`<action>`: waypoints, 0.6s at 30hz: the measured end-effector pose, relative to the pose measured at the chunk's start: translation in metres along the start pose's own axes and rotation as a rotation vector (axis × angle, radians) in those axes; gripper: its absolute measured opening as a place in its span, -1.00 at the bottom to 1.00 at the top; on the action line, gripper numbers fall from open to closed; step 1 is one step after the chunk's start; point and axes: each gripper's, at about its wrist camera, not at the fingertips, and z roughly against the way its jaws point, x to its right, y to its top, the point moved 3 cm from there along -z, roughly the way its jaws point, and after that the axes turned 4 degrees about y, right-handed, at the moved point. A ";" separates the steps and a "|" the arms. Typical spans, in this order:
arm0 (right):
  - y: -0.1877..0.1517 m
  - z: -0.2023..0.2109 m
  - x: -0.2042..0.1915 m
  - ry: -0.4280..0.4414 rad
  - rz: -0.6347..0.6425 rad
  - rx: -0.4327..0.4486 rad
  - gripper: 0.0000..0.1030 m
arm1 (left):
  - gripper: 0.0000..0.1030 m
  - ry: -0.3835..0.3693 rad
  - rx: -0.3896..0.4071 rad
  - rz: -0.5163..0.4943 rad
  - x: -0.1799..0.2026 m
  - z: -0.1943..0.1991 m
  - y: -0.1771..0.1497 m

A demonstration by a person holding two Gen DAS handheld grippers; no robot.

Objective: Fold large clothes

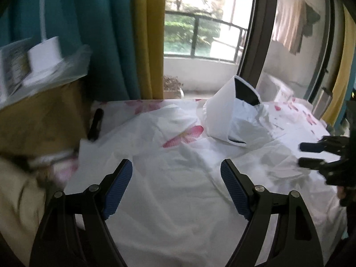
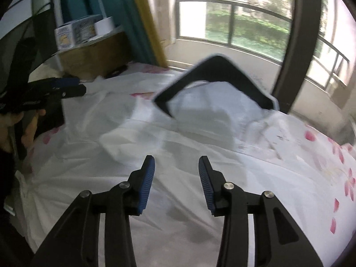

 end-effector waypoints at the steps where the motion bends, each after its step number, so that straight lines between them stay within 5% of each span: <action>1: -0.001 0.004 0.006 -0.019 -0.007 0.004 -0.21 | 0.64 0.005 -0.007 -0.012 -0.002 -0.008 0.007; 5: -0.009 0.016 0.029 -0.074 -0.036 0.010 -0.21 | 0.63 0.000 -0.025 -0.088 0.005 -0.038 0.031; 9: -0.023 0.022 0.058 -0.138 -0.081 -0.004 -0.20 | 0.17 -0.018 -0.101 -0.144 0.015 -0.084 0.044; 16: -0.039 0.034 0.102 -0.240 -0.188 -0.012 -0.20 | 0.06 0.009 -0.227 -0.196 0.015 -0.148 0.032; 18: -0.044 0.038 0.111 -0.261 -0.211 -0.016 -0.20 | 0.06 0.017 -0.198 -0.228 0.016 -0.150 0.031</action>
